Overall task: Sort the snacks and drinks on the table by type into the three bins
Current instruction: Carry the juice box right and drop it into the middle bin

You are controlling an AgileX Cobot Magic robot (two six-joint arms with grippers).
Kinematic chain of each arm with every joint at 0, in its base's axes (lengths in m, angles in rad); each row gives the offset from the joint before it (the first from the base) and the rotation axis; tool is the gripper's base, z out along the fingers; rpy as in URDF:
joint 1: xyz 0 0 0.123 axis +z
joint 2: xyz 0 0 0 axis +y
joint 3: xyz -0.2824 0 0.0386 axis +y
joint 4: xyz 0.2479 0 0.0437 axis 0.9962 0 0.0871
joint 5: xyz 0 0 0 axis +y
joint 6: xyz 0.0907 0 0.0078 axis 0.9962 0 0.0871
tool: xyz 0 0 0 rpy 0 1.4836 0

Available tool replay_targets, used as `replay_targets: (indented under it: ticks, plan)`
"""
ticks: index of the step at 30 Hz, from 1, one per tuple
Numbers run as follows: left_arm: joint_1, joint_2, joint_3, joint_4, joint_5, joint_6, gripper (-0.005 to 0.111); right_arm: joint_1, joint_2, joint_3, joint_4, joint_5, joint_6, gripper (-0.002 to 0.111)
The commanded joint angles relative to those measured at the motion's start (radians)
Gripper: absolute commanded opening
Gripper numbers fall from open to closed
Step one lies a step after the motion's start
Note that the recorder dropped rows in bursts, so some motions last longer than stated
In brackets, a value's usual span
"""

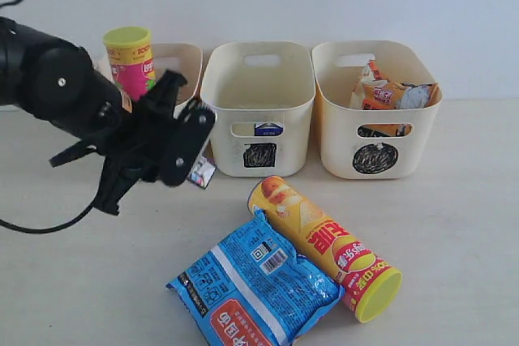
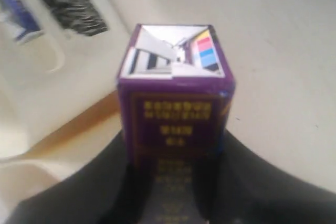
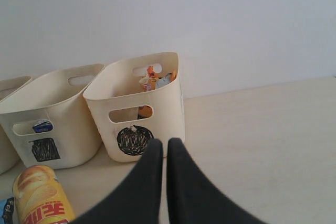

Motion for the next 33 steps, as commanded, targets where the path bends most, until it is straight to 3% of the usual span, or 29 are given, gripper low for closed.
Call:
replay_targets:
  ticks: [1, 3, 5, 7, 11, 25, 33]
  plan:
    - [-0.005, -0.094, 0.004, -0.173, -0.241, -0.305, 0.004, 0.003, -0.005, 0.003, 0.001, -0.004, 0.003, 0.000]
    - [-0.005, -0.105, -0.001, -0.347, -0.472, -0.452, 0.004, 0.003, -0.005, 0.003, 0.001, -0.004, 0.003, 0.000]
    - [-0.005, -0.086, -0.017, -0.448, -0.604, -0.601, 0.004, 0.003, -0.005, 0.003, 0.001, -0.005, 0.003, 0.000]
    - [-0.003, -0.047, -0.053, -0.456, -0.661, -0.756, 0.004, 0.003, -0.005, 0.003, 0.001, -0.008, 0.003, 0.000]
    - [-0.003, 0.086, -0.191, -0.453, -0.661, -0.916, 0.004, 0.003, -0.005, 0.003, 0.001, -0.012, 0.003, 0.000]
    - [-0.003, 0.459, -0.540, -0.460, -0.607, -0.941, 0.005, 0.003, -0.005, 0.003, 0.001, -0.014, 0.004, 0.000]
    - [-0.003, 0.554, -0.641, -0.460, -0.577, -0.992, 0.045, 0.003, -0.005, 0.003, 0.001, -0.014, 0.004, 0.000]
